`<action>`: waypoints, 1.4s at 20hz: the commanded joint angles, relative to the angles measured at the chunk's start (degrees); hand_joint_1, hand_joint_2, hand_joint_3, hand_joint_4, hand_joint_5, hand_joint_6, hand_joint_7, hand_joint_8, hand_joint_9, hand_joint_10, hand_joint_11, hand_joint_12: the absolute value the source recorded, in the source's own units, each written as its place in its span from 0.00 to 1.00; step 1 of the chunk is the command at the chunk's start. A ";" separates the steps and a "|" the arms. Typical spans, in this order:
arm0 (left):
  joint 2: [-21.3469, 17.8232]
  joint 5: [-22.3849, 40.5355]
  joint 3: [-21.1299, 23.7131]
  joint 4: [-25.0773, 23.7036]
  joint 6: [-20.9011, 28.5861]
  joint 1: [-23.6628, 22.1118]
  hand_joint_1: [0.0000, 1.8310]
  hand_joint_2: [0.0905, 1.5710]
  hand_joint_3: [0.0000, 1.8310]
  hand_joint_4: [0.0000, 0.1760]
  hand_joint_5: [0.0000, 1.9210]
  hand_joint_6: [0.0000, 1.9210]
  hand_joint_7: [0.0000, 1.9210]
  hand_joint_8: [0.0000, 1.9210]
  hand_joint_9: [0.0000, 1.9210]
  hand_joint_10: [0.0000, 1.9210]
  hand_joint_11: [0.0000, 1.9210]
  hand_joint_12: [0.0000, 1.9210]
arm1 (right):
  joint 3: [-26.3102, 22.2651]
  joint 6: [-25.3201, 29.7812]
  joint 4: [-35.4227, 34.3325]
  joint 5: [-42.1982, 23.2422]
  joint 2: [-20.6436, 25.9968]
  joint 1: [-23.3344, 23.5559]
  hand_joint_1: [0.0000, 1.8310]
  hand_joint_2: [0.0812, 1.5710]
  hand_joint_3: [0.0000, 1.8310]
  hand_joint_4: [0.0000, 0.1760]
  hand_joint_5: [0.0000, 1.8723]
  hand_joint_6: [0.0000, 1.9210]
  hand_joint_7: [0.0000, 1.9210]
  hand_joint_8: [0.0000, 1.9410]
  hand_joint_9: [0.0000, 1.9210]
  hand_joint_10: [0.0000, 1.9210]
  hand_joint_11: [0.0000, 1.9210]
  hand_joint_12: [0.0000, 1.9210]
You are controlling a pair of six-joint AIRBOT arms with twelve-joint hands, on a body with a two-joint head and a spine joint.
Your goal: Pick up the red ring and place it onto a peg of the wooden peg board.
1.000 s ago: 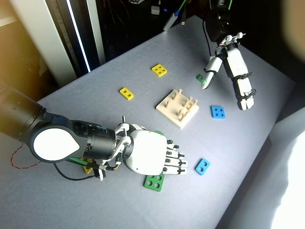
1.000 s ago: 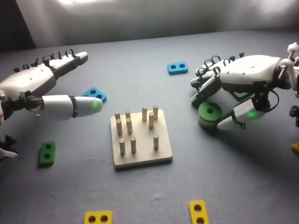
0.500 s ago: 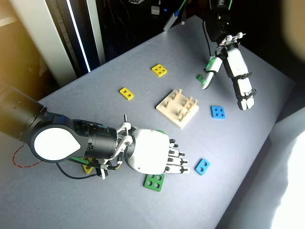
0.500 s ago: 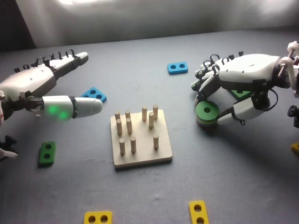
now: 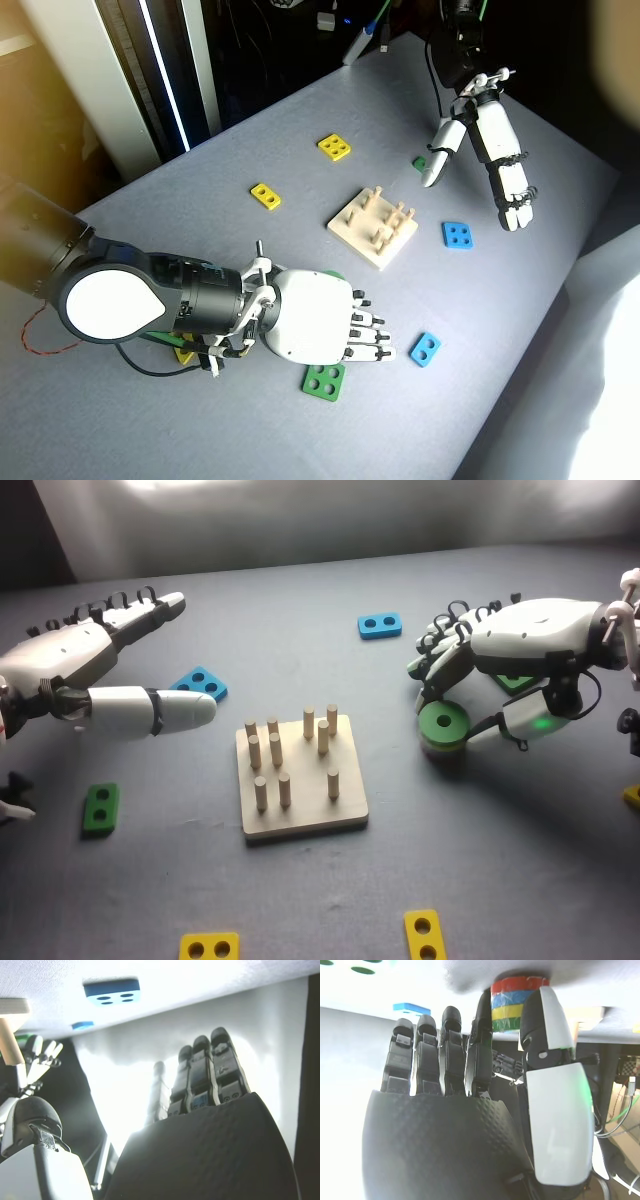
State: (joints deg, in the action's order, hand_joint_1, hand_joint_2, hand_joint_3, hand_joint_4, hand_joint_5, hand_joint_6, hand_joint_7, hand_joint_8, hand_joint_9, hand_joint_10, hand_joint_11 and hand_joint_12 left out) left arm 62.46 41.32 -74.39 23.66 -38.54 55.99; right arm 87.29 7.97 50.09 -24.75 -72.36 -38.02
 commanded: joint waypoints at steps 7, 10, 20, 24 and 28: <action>-0.65 6.87 -0.47 1.19 0.44 0.48 0.19 0.57 0.00 1.00 0.00 0.00 0.00 0.00 0.00 0.00 0.00 0.00 | -2.54 1.77 -1.84 -10.72 1.38 2.73 0.58 0.74 0.00 0.00 0.45 0.64 0.18 0.00 0.06 0.00 0.00 0.05; -0.62 6.72 -0.59 1.49 0.44 0.88 0.18 0.57 0.00 1.00 0.00 0.00 0.00 0.00 0.00 0.00 0.00 0.00 | -3.97 1.77 -1.49 -12.91 1.63 3.61 0.58 0.76 0.00 0.00 0.43 0.66 0.18 0.00 0.05 0.00 0.00 0.05; -0.50 6.76 -0.78 1.67 0.44 0.77 0.18 0.60 0.01 0.74 0.00 0.00 0.00 0.00 0.00 0.00 0.00 0.00 | -7.95 2.72 5.45 -14.53 1.42 7.79 0.59 0.73 0.00 0.00 0.47 0.60 0.25 0.01 0.11 0.01 0.00 0.34; -0.38 6.81 -0.85 1.66 0.44 0.56 0.17 0.59 0.00 0.89 0.00 0.00 0.00 0.00 0.00 0.00 0.00 0.00 | -7.93 2.72 6.12 -14.59 0.63 8.32 0.58 0.72 0.00 0.00 0.48 0.60 0.23 0.00 0.09 0.00 0.00 0.21; -0.24 6.79 -0.98 1.40 0.43 0.07 0.16 0.59 0.00 0.93 0.00 0.00 0.00 0.00 0.00 0.00 0.00 0.00 | -7.91 2.72 7.02 -14.57 -0.36 8.99 0.62 0.70 0.00 0.00 0.52 0.53 0.26 0.00 0.11 0.00 0.00 0.14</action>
State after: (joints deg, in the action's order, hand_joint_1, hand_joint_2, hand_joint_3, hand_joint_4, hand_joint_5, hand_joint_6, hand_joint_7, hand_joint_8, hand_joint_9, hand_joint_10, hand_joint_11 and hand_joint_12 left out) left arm 62.11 41.45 -74.98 25.08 -38.57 56.62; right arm 79.50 10.44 59.92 -34.87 -72.62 -29.82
